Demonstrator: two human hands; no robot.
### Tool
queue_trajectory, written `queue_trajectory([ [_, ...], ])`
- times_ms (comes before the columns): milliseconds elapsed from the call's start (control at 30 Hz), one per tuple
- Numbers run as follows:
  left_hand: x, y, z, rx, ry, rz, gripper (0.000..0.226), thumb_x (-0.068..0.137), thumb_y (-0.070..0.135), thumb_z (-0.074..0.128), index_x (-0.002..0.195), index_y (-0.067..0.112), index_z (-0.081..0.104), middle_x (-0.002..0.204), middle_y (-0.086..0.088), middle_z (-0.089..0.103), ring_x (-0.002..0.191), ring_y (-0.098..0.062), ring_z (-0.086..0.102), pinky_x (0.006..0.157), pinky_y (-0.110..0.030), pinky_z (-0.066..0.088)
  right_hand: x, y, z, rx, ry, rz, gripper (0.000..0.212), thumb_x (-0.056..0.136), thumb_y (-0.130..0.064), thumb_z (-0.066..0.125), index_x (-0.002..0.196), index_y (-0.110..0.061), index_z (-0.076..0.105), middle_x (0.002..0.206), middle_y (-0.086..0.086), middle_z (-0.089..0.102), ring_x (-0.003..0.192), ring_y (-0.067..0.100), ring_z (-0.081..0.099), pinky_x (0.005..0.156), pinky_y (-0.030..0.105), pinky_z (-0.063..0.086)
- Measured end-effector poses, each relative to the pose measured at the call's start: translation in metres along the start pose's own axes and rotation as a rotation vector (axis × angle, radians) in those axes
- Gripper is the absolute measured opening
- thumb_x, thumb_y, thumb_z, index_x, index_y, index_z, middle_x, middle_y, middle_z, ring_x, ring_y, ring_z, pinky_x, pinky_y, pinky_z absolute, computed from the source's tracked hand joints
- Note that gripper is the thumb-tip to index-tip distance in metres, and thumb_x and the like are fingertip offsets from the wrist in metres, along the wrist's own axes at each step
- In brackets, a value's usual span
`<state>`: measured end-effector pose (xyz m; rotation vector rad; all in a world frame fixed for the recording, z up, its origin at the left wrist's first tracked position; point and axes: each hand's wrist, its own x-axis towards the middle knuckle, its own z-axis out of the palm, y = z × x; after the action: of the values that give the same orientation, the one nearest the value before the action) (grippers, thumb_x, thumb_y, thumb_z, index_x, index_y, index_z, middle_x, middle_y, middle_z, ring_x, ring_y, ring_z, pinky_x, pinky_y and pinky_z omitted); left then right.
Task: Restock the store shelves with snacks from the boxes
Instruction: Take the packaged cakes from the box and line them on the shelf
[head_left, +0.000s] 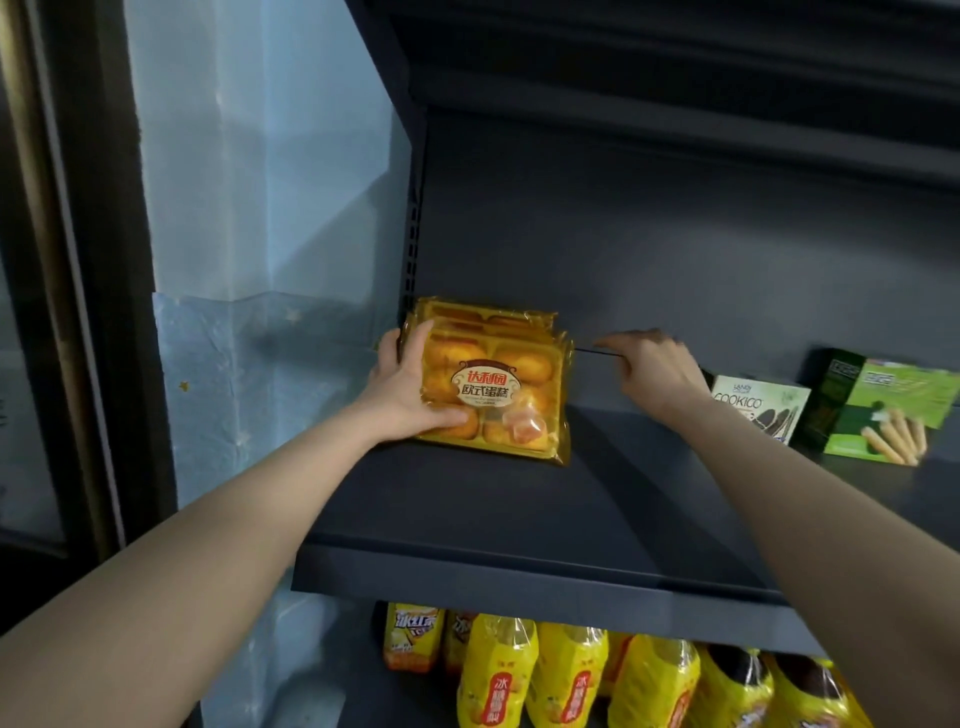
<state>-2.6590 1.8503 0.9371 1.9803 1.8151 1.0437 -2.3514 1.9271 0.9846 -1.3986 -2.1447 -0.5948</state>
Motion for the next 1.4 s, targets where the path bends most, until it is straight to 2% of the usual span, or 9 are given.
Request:
queue_trajectory([
  [100,-0.001,0.005,0.001,0.218,0.024,0.066,0.113,0.073,0.054,0.080,0.156,0.033,0.007,0.161,-0.006,-0.012,0.150,-0.034,-0.005,0.121,-0.054,0.012,-0.012,-0.003,0.004,-0.020,0.041,-0.064,0.043,0.095,-0.009,0.051,0.134,-0.023,0.060,0.122,0.007,0.068,0.112,0.036,0.058,0.091,0.045,0.042],
  [200,-0.009,0.019,0.004,0.371,0.092,0.074,0.099,0.079,0.051,0.075,0.156,0.028,0.017,0.163,-0.008,-0.008,0.151,-0.032,-0.009,0.121,-0.055,0.015,-0.021,-0.003,0.001,-0.031,0.076,-0.100,0.040,0.096,-0.013,0.054,0.135,-0.023,0.058,0.122,0.007,0.068,0.111,0.036,0.058,0.091,0.045,0.042],
  [333,-0.031,0.043,0.012,0.486,0.165,0.121,0.080,0.087,0.042,0.071,0.153,0.025,0.029,0.163,-0.012,0.006,0.151,-0.032,0.007,0.119,-0.051,0.025,-0.039,-0.001,-0.012,-0.040,0.126,-0.147,0.039,0.094,-0.014,0.057,0.133,-0.019,0.060,0.118,0.009,0.069,0.104,0.039,0.060,0.085,0.046,0.045],
  [600,-0.093,0.118,0.044,0.692,0.318,0.164,0.063,0.089,0.041,0.068,0.144,0.017,0.046,0.148,-0.013,0.039,0.135,-0.034,0.039,0.108,-0.047,0.040,-0.101,0.032,-0.042,-0.061,0.163,-0.253,0.038,0.090,-0.021,0.064,0.128,-0.019,0.062,0.113,0.007,0.070,0.096,0.038,0.062,0.080,0.045,0.046],
  [733,-0.136,0.159,0.074,0.734,0.404,0.154,0.054,0.089,0.035,0.069,0.137,0.015,0.053,0.142,-0.014,0.045,0.128,-0.035,0.044,0.100,-0.048,0.046,-0.143,0.062,-0.062,-0.032,0.205,-0.296,0.037,0.089,-0.023,0.065,0.126,-0.018,0.063,0.112,0.009,0.070,0.095,0.038,0.062,0.079,0.045,0.046],
  [967,-0.242,0.219,0.139,0.714,0.514,0.053,0.047,0.090,0.033,0.065,0.133,0.016,0.057,0.136,-0.013,0.051,0.123,-0.036,0.046,0.101,-0.048,0.043,-0.248,0.109,-0.088,0.092,0.216,-0.399,0.039,0.095,-0.025,0.060,0.132,-0.015,0.060,0.120,0.011,0.067,0.105,0.040,0.059,0.086,0.048,0.044],
  [1100,-0.299,0.234,0.180,0.644,0.464,0.006,0.047,0.091,0.028,0.065,0.134,0.014,0.055,0.136,-0.014,0.050,0.127,-0.037,0.043,0.106,-0.048,0.039,-0.321,0.130,-0.085,0.150,0.226,-0.461,0.036,0.098,-0.024,0.052,0.131,-0.016,0.060,0.121,0.010,0.066,0.106,0.038,0.057,0.085,0.045,0.042],
  [1233,-0.351,0.221,0.234,0.613,0.395,-0.043,0.045,0.093,0.026,0.062,0.135,0.014,0.053,0.136,-0.013,0.049,0.126,-0.036,0.044,0.102,-0.047,0.042,-0.392,0.137,-0.063,0.223,0.234,-0.510,0.034,0.098,-0.023,0.049,0.129,-0.016,0.062,0.123,0.009,0.066,0.110,0.036,0.057,0.089,0.045,0.042],
  [1400,-0.421,0.176,0.324,0.565,0.213,-0.128,0.042,0.091,0.025,0.065,0.131,0.014,0.057,0.133,-0.012,0.051,0.122,-0.036,0.048,0.098,-0.045,0.043,-0.497,0.135,-0.002,0.270,0.065,-0.467,0.036,0.096,-0.017,0.052,0.131,-0.017,0.061,0.125,0.008,0.065,0.111,0.036,0.057,0.089,0.046,0.042],
])
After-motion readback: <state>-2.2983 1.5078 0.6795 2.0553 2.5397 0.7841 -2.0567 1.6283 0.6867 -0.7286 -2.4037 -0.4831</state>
